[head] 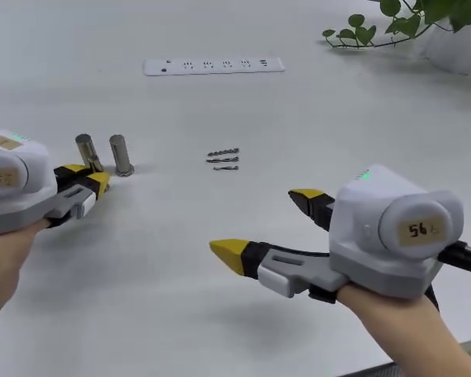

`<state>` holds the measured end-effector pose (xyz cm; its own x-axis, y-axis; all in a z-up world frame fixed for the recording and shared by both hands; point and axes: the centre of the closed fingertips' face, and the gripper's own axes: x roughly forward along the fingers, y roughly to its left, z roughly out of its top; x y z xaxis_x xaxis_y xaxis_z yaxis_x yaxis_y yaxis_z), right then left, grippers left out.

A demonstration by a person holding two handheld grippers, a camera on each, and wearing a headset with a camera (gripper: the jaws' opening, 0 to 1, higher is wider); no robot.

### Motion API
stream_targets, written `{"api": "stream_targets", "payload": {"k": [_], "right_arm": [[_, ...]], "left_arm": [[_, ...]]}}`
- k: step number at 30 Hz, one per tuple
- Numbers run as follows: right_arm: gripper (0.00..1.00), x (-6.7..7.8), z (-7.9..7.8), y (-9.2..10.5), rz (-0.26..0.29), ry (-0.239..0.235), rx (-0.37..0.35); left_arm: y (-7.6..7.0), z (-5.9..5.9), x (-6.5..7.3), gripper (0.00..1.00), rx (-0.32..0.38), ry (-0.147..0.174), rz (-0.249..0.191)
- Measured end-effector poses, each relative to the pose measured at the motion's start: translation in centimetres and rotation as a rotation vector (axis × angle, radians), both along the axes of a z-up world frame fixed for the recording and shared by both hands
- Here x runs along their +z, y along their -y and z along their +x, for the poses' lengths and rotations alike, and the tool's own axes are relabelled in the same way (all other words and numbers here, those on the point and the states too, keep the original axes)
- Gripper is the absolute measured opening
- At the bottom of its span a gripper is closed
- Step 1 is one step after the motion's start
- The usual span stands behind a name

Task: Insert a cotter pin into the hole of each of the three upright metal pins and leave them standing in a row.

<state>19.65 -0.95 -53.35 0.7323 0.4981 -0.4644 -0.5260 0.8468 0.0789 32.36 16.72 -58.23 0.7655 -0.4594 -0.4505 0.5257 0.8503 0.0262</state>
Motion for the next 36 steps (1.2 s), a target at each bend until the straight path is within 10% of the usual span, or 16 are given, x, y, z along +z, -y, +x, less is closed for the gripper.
{"api": "stream_targets", "payload": {"k": [36], "right_arm": [[0.7, 0.1, -0.6, 0.0, 0.026, -0.012, -0.008]], "left_arm": [[6.3, -5.9, 0.3, 0.06, -0.018, -0.032, -0.039]]}}
